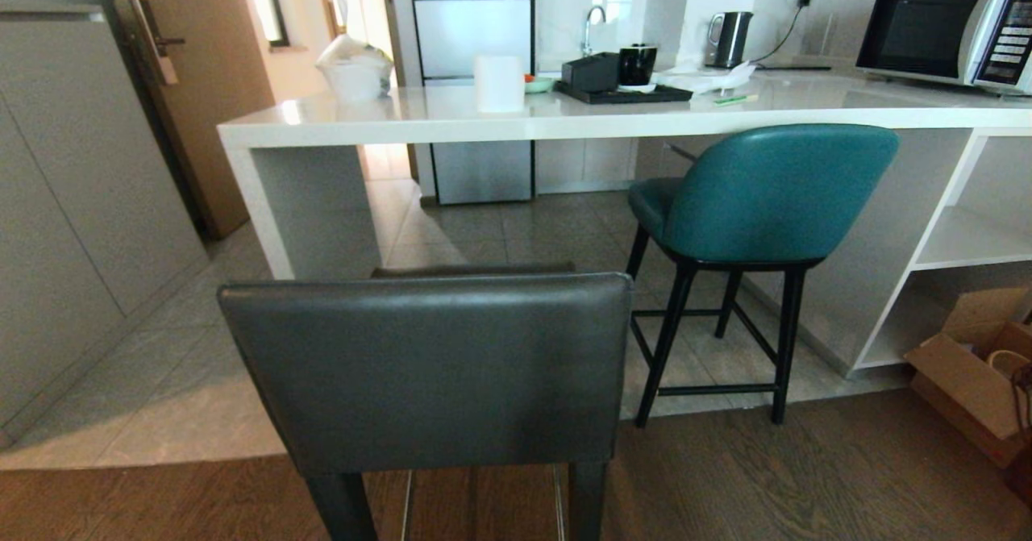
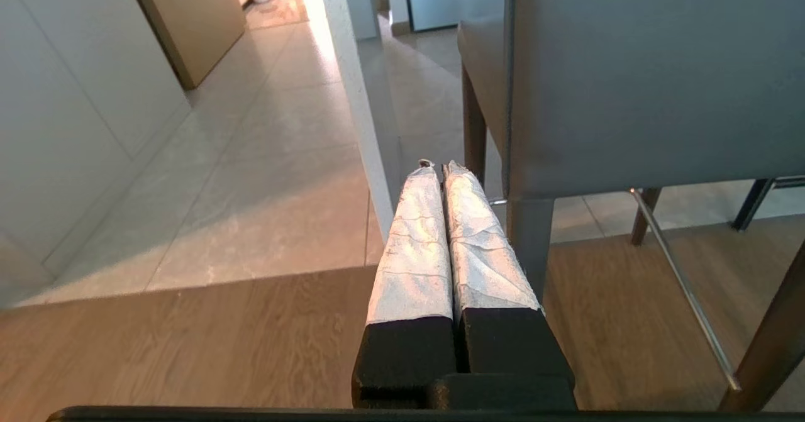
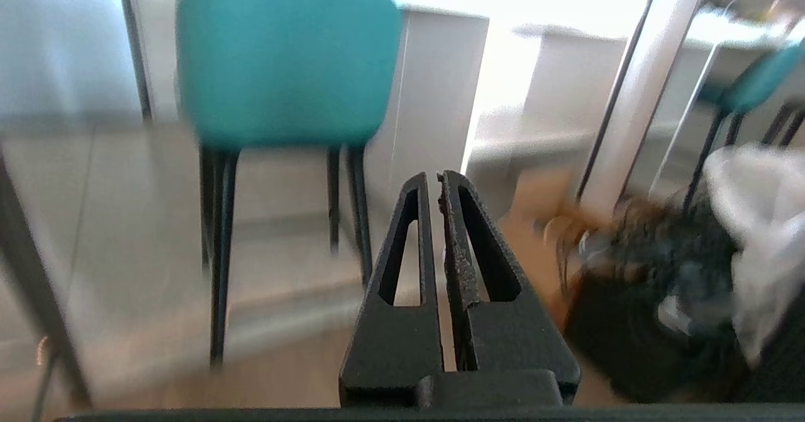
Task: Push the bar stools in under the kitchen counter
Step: Pull the blue chair out from under the dining table
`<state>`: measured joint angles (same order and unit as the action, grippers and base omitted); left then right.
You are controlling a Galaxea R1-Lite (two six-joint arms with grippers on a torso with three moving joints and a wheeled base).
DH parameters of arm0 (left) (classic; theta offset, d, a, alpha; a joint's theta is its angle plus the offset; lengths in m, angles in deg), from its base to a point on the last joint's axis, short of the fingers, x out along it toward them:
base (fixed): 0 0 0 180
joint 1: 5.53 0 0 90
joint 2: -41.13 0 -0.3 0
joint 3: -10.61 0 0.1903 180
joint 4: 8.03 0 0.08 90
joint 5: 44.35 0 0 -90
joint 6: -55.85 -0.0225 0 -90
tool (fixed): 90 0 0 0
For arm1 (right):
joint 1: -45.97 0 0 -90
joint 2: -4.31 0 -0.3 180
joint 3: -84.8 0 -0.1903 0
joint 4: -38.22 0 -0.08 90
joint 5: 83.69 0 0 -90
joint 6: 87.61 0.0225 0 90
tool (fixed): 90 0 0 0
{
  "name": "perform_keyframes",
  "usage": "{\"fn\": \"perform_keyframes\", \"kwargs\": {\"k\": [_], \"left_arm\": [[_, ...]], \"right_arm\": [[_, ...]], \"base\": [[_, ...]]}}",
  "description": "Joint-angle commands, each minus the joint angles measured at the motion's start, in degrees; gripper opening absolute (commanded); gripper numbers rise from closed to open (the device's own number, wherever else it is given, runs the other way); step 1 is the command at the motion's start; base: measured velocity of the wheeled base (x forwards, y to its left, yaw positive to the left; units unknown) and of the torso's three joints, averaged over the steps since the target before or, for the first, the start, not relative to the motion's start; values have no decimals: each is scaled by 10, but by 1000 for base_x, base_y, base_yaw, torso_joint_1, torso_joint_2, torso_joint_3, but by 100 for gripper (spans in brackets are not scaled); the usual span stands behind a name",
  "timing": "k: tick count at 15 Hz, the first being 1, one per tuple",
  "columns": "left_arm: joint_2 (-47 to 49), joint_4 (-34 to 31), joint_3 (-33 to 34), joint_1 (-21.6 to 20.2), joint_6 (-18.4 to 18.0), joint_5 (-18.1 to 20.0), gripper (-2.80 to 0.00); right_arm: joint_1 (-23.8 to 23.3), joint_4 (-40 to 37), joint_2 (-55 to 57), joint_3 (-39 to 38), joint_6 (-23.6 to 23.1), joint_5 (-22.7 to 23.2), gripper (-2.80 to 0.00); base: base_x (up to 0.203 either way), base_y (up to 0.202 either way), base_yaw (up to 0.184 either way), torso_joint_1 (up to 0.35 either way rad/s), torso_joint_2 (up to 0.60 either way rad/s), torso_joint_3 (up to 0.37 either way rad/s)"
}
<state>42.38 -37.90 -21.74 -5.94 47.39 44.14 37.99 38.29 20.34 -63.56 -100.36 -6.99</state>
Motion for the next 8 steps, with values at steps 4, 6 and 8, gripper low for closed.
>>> {"fn": "perform_keyframes", "kwargs": {"k": [4,6,8], "left_arm": [[0,-1,-20,0,-1,3,-280],[0,-1,-24,0,-1,13,-280],[0,-2,-24,0,1,40,-280]], "right_arm": [[9,-119,0,123,53,97,-280],[11,-143,0,139,60,131,-280],[51,-154,0,158,55,145,-280]], "base": [[0,0,0,0,0,0],[0,0,0,0,0,0],[0,0,0,0,0,0]]}}
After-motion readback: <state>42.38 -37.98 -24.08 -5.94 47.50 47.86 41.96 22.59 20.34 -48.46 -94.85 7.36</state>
